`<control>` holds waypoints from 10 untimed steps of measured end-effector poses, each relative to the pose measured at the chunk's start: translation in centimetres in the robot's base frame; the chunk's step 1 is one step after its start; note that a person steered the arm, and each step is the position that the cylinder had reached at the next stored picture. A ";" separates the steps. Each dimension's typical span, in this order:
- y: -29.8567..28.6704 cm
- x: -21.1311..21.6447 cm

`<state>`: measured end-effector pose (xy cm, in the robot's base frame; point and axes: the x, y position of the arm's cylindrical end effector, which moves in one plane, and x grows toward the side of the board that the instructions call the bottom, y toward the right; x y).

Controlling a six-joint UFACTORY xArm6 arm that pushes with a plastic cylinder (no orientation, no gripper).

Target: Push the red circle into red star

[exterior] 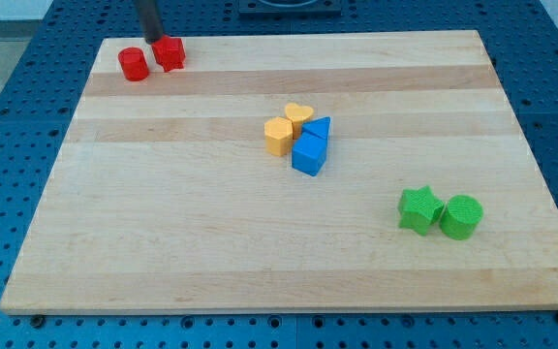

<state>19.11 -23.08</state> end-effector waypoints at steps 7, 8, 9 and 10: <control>-7.1 1.7; -6.8 6.5; -3.7 7.6; -0.5 5.1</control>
<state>24.25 -23.54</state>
